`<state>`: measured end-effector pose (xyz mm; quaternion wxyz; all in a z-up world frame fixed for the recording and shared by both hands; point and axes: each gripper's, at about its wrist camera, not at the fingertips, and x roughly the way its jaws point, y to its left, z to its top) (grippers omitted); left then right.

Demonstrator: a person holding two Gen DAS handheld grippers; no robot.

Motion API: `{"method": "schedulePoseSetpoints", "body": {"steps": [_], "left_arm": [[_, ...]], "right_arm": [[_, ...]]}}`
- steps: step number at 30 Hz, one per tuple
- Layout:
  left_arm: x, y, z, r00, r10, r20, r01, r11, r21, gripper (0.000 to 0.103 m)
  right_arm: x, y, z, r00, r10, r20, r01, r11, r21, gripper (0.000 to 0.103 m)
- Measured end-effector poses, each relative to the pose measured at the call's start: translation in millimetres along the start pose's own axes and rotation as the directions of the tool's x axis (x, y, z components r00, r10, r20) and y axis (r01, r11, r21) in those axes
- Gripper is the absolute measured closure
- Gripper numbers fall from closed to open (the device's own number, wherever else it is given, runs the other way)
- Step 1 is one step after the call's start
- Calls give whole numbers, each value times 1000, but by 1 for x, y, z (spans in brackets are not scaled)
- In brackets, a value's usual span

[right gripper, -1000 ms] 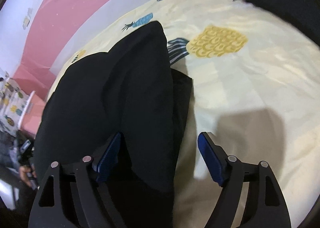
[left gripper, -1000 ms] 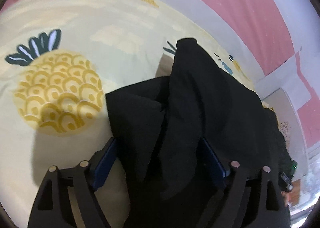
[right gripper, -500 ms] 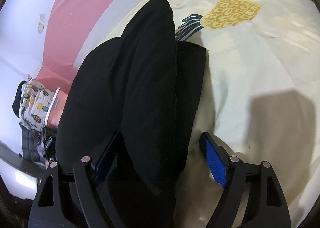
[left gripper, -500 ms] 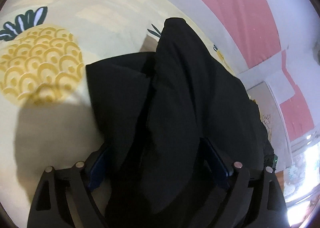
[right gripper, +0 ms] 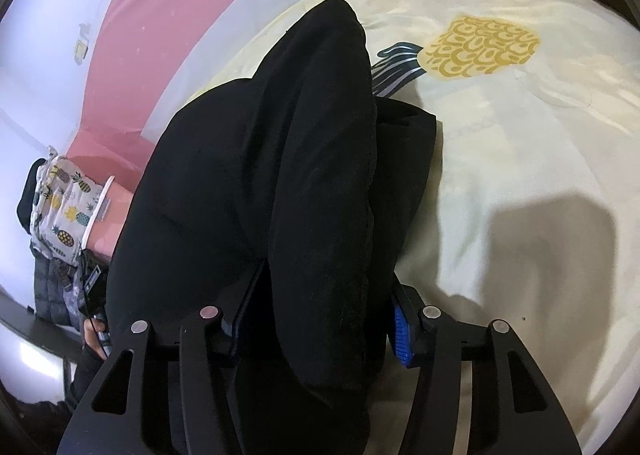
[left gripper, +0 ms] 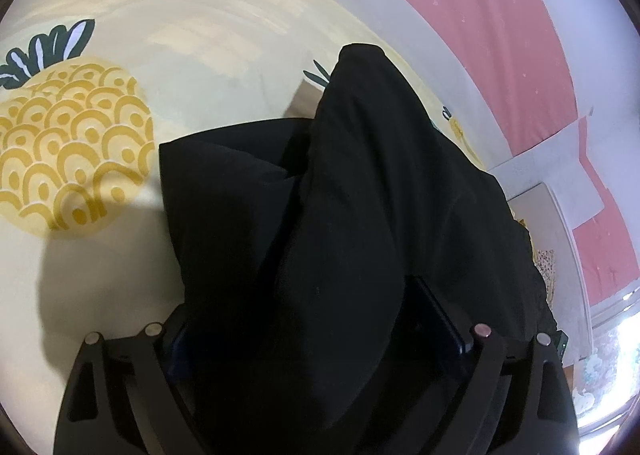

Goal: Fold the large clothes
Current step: 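Grasp the folded coat edge with both tools and lift it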

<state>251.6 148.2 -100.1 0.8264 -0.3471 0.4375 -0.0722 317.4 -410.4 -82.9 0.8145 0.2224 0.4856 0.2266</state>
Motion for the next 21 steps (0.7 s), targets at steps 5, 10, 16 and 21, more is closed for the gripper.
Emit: {"method": "schedulePoseSetpoints", "body": {"steps": [5,10,16,21], "left_arm": [[5,-3,3,1000,7,0,-7,1000,-8,4],[5,-4,5,1000,12,-4,-12,1000,-8,1],[4,-4,1,1000,2,-6,-2,1000,11,2],[14,-15,5,998,57,-14,-56,998,38,2]], "right_arm": [[2,-10,6,1000,15,-14,-14,1000,22,42],[-1,-22,5,999,35,-18,-34,998,49,40],[-7,-10,1,1000,4,-19,-4,1000,-8,47],[-2,-4,5,999,-17,-32,16,1000,-13,47]]}}
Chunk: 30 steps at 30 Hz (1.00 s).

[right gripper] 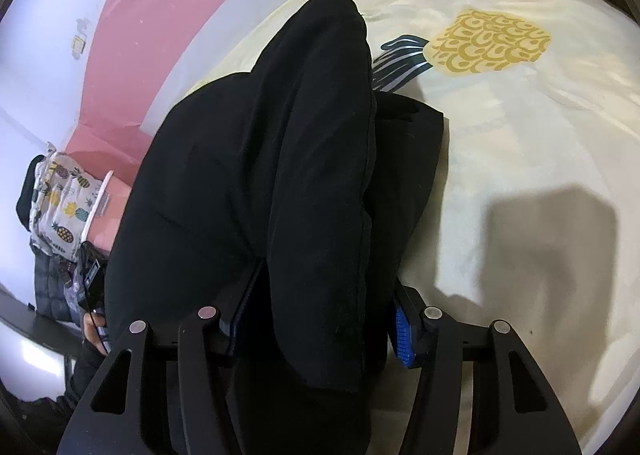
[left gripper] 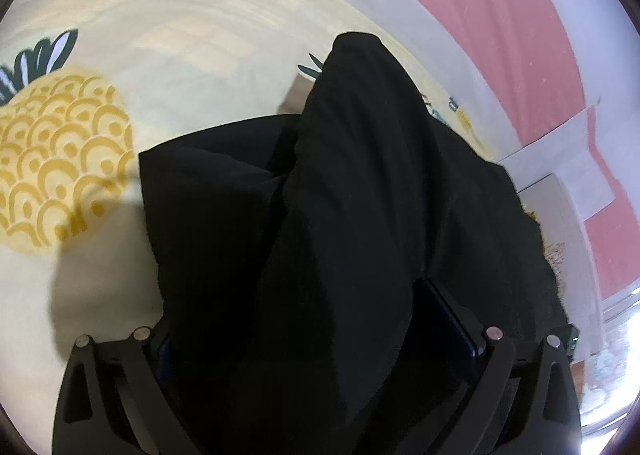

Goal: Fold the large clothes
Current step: 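Hold the lifted coat edge with both tools and fold it over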

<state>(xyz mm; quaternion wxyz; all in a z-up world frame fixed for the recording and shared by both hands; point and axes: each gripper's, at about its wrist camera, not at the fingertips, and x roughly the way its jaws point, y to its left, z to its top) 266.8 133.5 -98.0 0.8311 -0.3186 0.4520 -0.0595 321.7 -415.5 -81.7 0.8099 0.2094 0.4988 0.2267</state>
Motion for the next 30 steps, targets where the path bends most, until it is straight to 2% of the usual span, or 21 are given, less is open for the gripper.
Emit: {"method": "schedulePoseSetpoints", "body": {"steps": [4,9,18,30], "left_arm": [[2,-6,1,1000,7,0,-7,1000,9,5],[-4,-8,-5,1000,2,23,-3,999,32,18],[0,2,0,999,-49,-1,49,999,-3,13],[-1,1,-2,999,-50,-8,50,999,-2,11]], "right_arm": [[-1,11,-1,999,-45,-7,45,999,-23,48],[-9,23,-7,997,-74,8,74,996,-50,54],[-8,24,-6,999,-48,1,48,998,-32,51],[-9,10,-6,999,-39,4,39,999,-30,50]]}}
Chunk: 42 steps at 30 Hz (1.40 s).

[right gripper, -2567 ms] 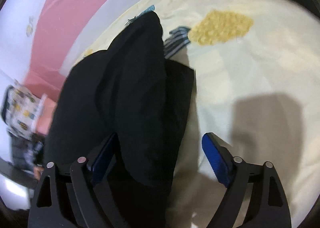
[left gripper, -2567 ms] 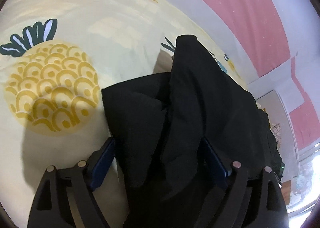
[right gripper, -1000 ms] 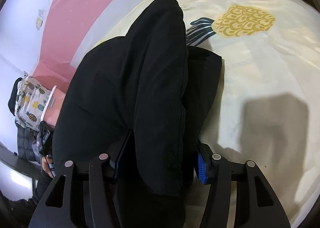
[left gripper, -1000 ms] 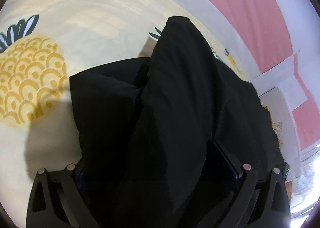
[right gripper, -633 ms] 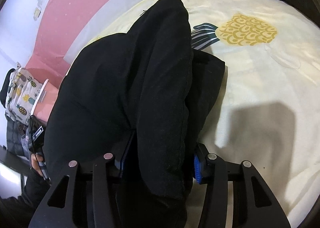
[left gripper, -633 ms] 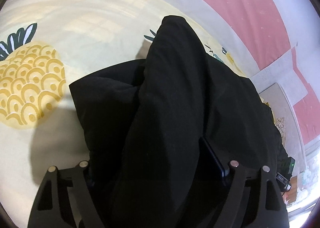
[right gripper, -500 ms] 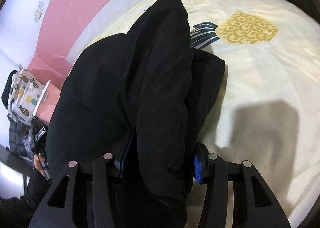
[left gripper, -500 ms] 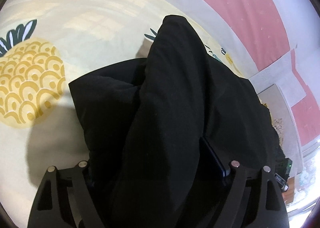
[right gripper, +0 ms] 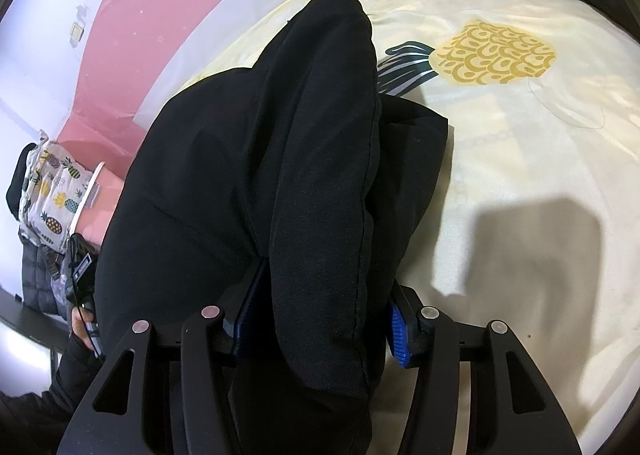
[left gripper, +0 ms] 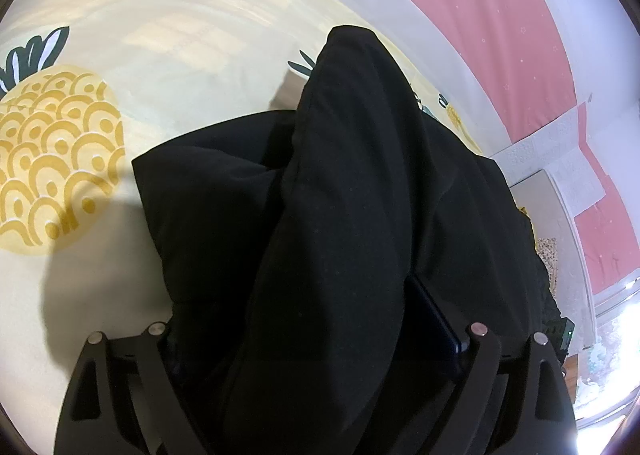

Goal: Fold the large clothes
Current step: 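Hold the lifted coat edge with both tools and fold it over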

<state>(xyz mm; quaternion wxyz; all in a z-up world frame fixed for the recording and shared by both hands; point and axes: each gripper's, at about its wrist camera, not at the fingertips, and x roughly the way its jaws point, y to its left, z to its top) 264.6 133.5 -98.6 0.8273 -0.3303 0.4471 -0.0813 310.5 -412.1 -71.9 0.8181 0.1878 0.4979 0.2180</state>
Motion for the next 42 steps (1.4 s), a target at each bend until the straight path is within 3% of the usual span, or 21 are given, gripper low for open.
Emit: {"method": "schedulePoseSetpoints", "body": {"steps": [32,37,42], "left_arm": [[0,-3,2,999,42,5,-42,999,20,12],[-5,-10,2,997,71,19,-72,996,56,25],[-21,-19,3,996,79,42,-81,995,64,58]], "right_arm": [[3,4,1,1000,-14,1,14,1000,-8,50],[2,14,1,999,-47,2,47,998,-31,59],[-4,26,4,996,-85,21,86,996,-33,70]]}}
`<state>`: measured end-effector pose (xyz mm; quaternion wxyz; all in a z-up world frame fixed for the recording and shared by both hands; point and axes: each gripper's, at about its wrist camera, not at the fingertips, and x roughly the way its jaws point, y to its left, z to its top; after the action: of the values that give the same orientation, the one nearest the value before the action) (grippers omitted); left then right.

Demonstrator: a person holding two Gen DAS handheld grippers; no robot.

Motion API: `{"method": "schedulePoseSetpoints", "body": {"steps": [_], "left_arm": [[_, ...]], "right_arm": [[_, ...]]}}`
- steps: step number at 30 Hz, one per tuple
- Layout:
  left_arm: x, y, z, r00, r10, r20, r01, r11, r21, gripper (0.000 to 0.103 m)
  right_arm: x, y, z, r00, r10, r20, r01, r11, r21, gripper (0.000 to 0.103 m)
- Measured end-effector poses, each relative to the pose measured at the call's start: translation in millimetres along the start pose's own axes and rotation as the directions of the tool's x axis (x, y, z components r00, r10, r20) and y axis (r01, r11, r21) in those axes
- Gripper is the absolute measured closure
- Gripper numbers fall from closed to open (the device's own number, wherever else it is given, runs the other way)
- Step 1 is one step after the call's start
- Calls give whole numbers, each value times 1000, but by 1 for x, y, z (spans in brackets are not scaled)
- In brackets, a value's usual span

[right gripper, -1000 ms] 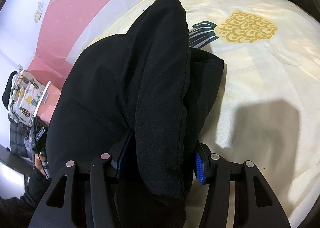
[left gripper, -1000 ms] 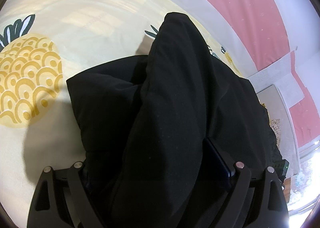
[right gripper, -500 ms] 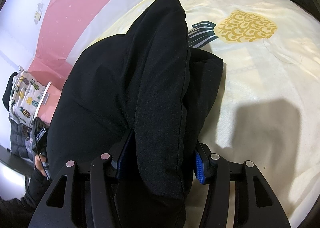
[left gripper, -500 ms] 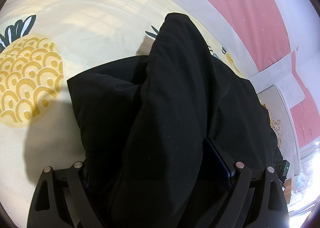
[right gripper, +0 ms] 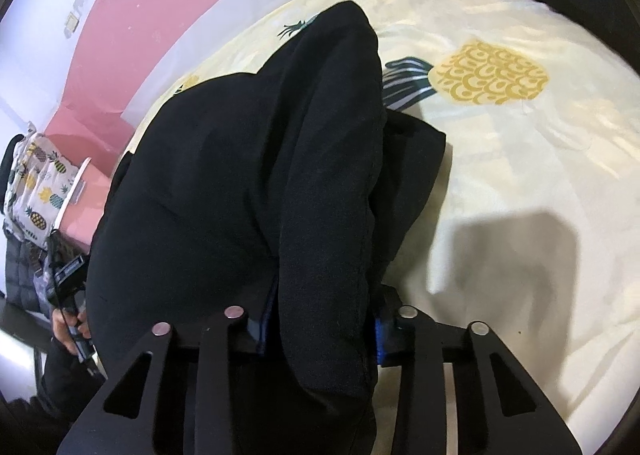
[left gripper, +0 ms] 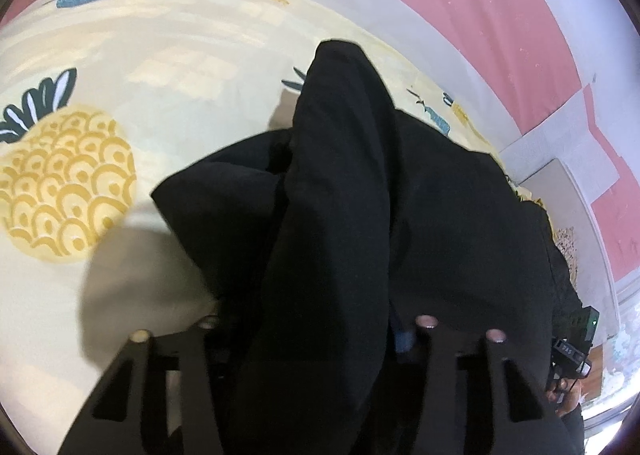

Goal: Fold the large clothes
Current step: 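Hold the lifted coat edge with both tools and fold it over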

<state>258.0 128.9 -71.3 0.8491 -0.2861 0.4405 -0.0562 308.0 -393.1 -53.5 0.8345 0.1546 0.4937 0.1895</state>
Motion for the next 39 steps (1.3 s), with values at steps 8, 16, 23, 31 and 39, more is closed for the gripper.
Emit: {"method": "schedulePoseSetpoints", "body": {"steps": [8,16,23,31,39], "left_arm": [[-40,-9,-1,998,-12,67,12,1000,9,71],[-70,-18,7,993,-43,107,39,998,41,71],[-80,-12,29,990,-45,136,40,999,37,71],[-88,14,68,982,-31,185,34,999,-10,71],[-105,51,122,970,3,242,7,999,-38,71]], "right_arm": [[-42,32,4,997,-13,82,16,999,-39,75],[-69,60,3,991,8,132,5,996,-92,75],[-71,65,9,987,37,154,-20,994,-110,75],[-47,99,37,983,84,163,-61,988,-141,75],[-7,149,80,976,145,162,-115,977,-181,75]]}}
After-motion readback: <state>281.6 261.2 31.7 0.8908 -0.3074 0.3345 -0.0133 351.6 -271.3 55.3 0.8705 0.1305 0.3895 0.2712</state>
